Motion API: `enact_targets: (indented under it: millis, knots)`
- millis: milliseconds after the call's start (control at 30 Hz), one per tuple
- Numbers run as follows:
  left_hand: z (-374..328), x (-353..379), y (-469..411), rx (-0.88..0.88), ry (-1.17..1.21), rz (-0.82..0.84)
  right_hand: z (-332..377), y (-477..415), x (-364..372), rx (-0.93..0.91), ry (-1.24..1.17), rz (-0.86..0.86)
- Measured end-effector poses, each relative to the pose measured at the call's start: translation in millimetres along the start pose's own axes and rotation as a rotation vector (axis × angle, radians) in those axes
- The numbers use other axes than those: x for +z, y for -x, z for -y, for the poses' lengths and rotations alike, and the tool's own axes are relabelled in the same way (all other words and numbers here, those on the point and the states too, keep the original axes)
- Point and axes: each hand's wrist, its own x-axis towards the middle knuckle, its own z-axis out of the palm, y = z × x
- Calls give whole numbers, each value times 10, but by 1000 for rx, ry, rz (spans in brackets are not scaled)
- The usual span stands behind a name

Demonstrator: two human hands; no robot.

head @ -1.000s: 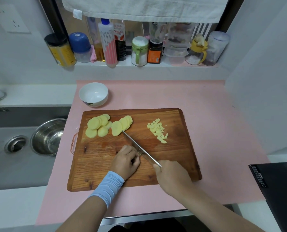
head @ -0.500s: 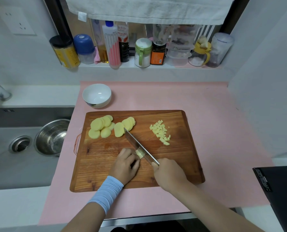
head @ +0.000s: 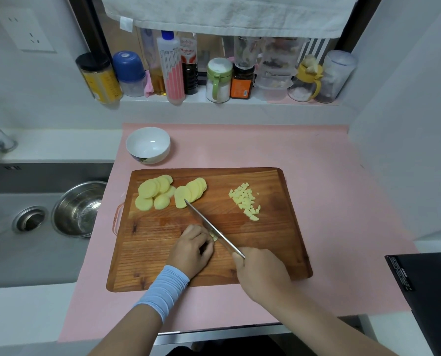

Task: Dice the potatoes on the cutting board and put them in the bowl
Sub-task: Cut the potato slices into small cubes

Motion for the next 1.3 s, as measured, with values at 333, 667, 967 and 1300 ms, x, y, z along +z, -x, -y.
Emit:
enact_targets:
  millis: [333,667,967,1300]
  knots:
    - [1,3,9,38,-27,1,-6,-79,-134,38,20,-15]
    - [-3,-8,19,28,-28,-6,20,-25,-107,-8,23,3]
    - [-11,-9,-6,9,-1,-13,9,-55,17,56,-8,70]
    - [7,-42,34,-20,31,-39,80,-271,31,92,-97,109]
